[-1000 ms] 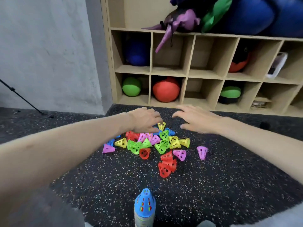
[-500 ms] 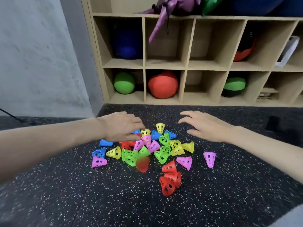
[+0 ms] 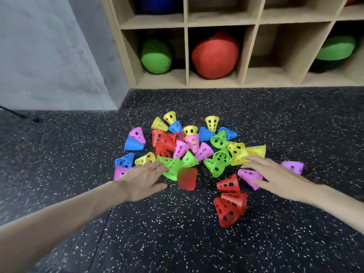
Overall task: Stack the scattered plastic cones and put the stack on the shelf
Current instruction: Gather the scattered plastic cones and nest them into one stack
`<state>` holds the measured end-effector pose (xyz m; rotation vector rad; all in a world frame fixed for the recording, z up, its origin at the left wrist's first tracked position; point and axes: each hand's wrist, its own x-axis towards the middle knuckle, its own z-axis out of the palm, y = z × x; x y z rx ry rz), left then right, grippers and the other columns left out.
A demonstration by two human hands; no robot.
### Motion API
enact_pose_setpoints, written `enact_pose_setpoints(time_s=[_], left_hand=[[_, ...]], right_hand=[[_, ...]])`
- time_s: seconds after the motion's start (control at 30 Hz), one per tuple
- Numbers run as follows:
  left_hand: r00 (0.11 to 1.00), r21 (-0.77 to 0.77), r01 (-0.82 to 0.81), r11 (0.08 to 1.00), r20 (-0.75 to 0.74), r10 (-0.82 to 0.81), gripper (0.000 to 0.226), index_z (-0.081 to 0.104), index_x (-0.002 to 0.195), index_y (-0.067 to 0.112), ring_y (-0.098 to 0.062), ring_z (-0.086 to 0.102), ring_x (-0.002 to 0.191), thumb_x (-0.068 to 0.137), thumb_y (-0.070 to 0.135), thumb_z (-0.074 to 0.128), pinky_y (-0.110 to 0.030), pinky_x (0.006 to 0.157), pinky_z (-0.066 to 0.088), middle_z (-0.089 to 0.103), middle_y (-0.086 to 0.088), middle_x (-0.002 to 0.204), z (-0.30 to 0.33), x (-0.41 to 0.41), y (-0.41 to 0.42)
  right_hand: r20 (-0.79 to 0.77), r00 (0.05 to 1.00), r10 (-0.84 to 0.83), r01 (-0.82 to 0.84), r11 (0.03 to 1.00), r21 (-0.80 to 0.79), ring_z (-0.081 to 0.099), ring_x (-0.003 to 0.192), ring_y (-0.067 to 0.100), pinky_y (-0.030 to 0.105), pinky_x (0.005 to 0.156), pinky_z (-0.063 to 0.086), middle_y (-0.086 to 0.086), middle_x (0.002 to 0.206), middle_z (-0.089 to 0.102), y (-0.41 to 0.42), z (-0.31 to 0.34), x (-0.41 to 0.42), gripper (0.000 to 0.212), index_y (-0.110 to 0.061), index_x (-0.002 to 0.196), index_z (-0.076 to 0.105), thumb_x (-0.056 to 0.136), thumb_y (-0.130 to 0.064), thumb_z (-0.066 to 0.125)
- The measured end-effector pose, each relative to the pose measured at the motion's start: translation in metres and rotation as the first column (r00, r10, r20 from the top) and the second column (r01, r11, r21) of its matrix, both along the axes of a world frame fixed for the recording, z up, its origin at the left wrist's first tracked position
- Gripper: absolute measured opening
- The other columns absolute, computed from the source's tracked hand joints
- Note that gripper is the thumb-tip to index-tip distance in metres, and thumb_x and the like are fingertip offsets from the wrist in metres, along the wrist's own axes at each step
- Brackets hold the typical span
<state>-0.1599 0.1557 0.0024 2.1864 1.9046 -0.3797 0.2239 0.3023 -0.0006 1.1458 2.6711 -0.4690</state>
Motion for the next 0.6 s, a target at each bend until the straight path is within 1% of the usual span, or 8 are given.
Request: enact_pose_setpoints(time_s=[0.1,0.23,0.33,0.4,0.43,0.47,0.53,0.6], left_hand=[[0.994,-0.033,-0.066,0.997,0.082,0.068,0.069,0.020,0.161,0.026,-0.021,0.040,0.144,0.102,0.060,0.036,-0.041,0.114,0.044,0.025,0.002,0.163,-0.022,0.001,0.007],[0.972,-0.082,-0.159,0.984,0.161,0.171,0.072,0.007,0.163,0.032,-0.027,0.025,0.153,0.103,0.058,0.039,-0.046,0.117,0.040,0.007,0.000,0.170,-0.044,0.002,0.019],[0.947,-0.136,-0.212,0.968,0.215,0.238,0.074,0.001,0.163,0.035,-0.028,0.012,0.157,0.103,0.056,0.039,-0.048,0.124,0.026,-0.001,0.003,0.171,-0.055,0.006,0.022],[0.942,-0.152,-0.219,0.964,0.224,0.250,0.074,0.002,0.163,0.030,-0.024,0.007,0.157,0.104,0.053,0.040,-0.042,0.126,0.010,-0.002,0.004,0.170,-0.061,0.009,0.022],[0.938,-0.146,-0.232,0.962,0.227,0.261,0.073,0.004,0.163,0.028,-0.023,0.008,0.157,0.104,0.052,0.040,-0.039,0.125,0.009,-0.001,0.004,0.170,-0.063,0.011,0.021],[0.935,-0.129,-0.249,0.960,0.228,0.273,0.072,0.008,0.163,0.027,-0.024,0.012,0.157,0.104,0.052,0.041,-0.041,0.125,0.014,0.002,0.003,0.170,-0.063,0.014,0.021],[0.930,-0.076,-0.277,0.958,0.228,0.287,0.068,0.021,0.161,0.025,-0.027,0.029,0.151,0.103,0.053,0.042,-0.044,0.120,0.034,0.016,-0.001,0.168,-0.062,0.017,0.020],[0.921,-0.048,-0.297,0.954,0.248,0.300,0.060,0.035,0.155,0.023,-0.024,0.045,0.137,0.103,0.051,0.044,-0.039,0.108,0.047,0.028,-0.004,0.160,-0.061,0.020,0.019]], right_hand=[[-0.097,0.991,-0.088,0.078,0.992,-0.103,0.022,0.150,0.007,0.041,0.124,0.025,-0.020,0.163,0.015,0.004,-0.029,-0.009,0.049,-0.048,0.148,0.034,0.103,-0.041,0.051],[-0.162,0.974,-0.160,0.127,0.972,-0.200,0.028,0.146,0.004,0.046,0.121,0.029,-0.019,0.162,0.023,-0.002,-0.055,-0.024,0.049,-0.048,0.149,0.037,0.102,-0.042,0.051],[-0.210,0.952,-0.223,0.166,0.951,-0.259,0.022,0.150,0.007,0.050,0.122,0.027,-0.016,0.162,0.025,-0.012,-0.071,-0.029,0.050,-0.046,0.149,0.038,0.102,-0.040,0.052],[-0.266,0.921,-0.285,0.201,0.931,-0.304,0.023,0.151,0.009,0.055,0.120,0.030,-0.016,0.164,0.023,-0.019,-0.080,-0.030,0.047,-0.049,0.146,0.041,0.102,-0.038,0.055],[-0.298,0.901,-0.314,0.216,0.923,-0.318,0.025,0.150,0.009,0.057,0.118,0.034,-0.016,0.163,0.023,-0.023,-0.084,-0.030,0.046,-0.050,0.144,0.043,0.101,-0.036,0.056],[-0.324,0.883,-0.341,0.234,0.916,-0.326,0.027,0.149,0.009,0.059,0.116,0.036,-0.018,0.163,0.022,-0.027,-0.087,-0.029,0.045,-0.050,0.142,0.045,0.101,-0.035,0.056],[-0.335,0.867,-0.370,0.260,0.907,-0.331,0.032,0.147,0.010,0.060,0.115,0.037,-0.020,0.163,0.020,-0.034,-0.090,-0.027,0.045,-0.048,0.141,0.047,0.100,-0.032,0.058],[-0.327,0.861,-0.390,0.279,0.899,-0.337,0.038,0.144,0.014,0.059,0.113,0.039,-0.019,0.164,0.017,-0.037,-0.092,-0.026,0.046,-0.046,0.140,0.049,0.099,-0.029,0.060]])
